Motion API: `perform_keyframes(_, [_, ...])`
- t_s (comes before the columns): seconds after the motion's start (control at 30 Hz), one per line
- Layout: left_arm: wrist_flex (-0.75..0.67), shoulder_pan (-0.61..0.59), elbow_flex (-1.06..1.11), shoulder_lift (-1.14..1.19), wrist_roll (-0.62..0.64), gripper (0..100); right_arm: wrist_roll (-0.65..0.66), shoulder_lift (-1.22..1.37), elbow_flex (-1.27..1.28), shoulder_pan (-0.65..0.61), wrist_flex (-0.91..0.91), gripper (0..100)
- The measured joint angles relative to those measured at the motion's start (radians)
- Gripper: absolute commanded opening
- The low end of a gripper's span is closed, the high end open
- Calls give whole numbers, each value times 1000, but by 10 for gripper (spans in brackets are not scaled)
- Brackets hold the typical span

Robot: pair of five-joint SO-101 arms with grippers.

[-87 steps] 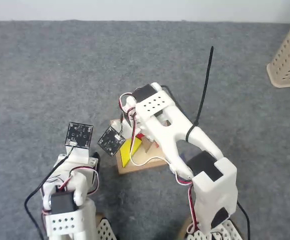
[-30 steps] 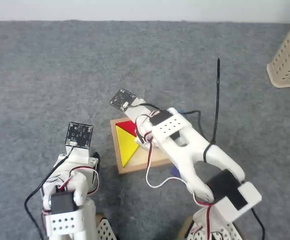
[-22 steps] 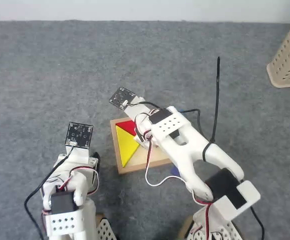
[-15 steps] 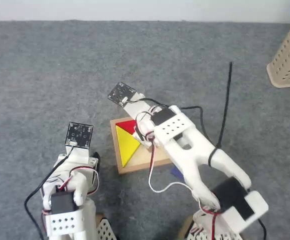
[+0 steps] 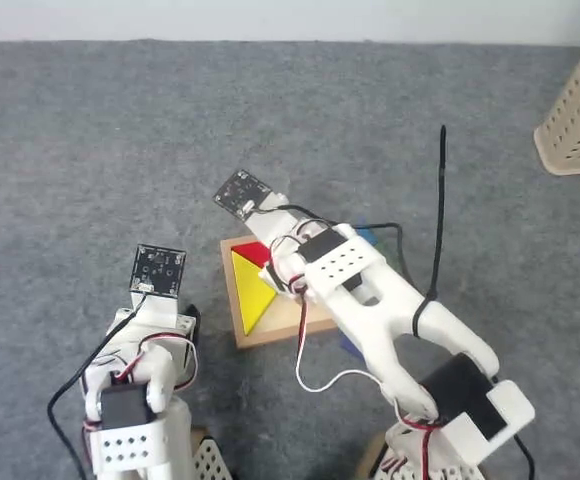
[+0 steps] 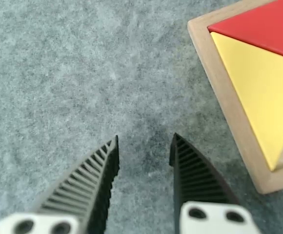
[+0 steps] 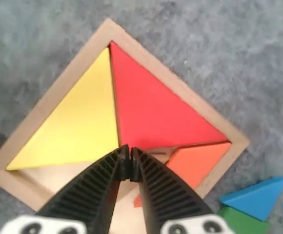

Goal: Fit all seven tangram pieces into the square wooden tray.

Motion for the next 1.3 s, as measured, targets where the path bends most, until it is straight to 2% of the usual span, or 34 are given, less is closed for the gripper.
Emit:
perform_keyframes(0.43, [0, 0, 0, 0, 0, 167, 8, 72, 0, 15, 5, 6])
perform_keyframes(0.73, [0, 0, 0, 0, 0, 167, 0, -98, 83, 34, 8, 6])
perform_keyframes(0.93, [0, 0, 0, 0, 0, 167, -3, -107, 135, 34, 8, 6])
perform_keyframes(1.3, [0, 0, 0, 0, 0, 167, -6, 94, 5, 77, 8, 6])
